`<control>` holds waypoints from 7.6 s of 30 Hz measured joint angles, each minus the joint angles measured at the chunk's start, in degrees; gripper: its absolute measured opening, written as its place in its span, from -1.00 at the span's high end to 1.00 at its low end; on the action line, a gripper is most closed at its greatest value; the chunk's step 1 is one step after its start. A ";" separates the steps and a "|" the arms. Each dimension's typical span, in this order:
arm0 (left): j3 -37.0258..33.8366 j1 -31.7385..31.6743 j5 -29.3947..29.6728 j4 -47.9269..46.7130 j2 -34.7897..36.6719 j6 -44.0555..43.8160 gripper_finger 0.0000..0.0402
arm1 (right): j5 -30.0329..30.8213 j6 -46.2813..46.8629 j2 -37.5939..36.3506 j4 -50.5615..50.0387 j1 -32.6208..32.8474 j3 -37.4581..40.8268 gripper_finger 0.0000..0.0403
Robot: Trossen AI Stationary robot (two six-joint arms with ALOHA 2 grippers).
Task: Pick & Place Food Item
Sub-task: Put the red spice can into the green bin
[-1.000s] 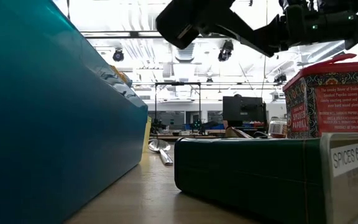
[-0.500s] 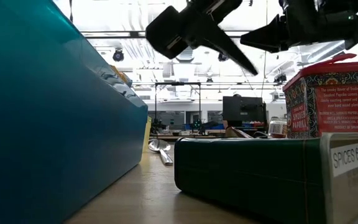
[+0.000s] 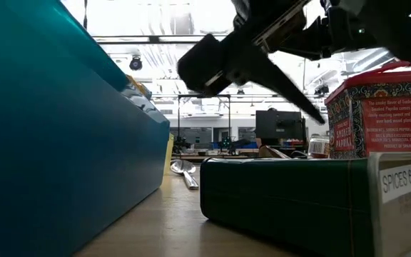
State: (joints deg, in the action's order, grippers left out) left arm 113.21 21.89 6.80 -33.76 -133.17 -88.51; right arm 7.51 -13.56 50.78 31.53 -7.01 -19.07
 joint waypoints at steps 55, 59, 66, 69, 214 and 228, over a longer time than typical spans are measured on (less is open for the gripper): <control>0.02 -1.25 -0.14 5.05 -3.27 9.80 -0.28 | 0.00 0.02 0.00 0.01 -0.02 0.00 -0.07; 0.02 -1.25 -0.14 5.03 -3.23 10.60 -0.24 | 0.01 0.02 0.00 0.01 -0.02 0.00 -0.07; 0.05 -1.28 -0.18 3.50 -2.92 10.76 -0.23 | 0.02 0.02 0.00 0.00 -0.02 0.00 -0.07; 0.16 -1.36 -0.21 2.39 -2.72 10.78 -0.23 | 0.01 0.02 0.00 0.02 -0.01 0.00 -0.07; 7.20 0.13 5.72 -14.87 0.18 19.30 -0.08 | -0.01 0.00 0.00 0.02 0.00 0.00 -0.07; 17.68 -0.02 15.92 -41.09 5.90 15.28 -0.08 | 0.02 0.02 0.00 0.06 -0.02 0.00 -0.07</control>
State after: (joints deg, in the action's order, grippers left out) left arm 130.89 21.87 22.71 -74.85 -127.27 -73.23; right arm 7.53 -13.54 50.78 31.59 -7.03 -19.07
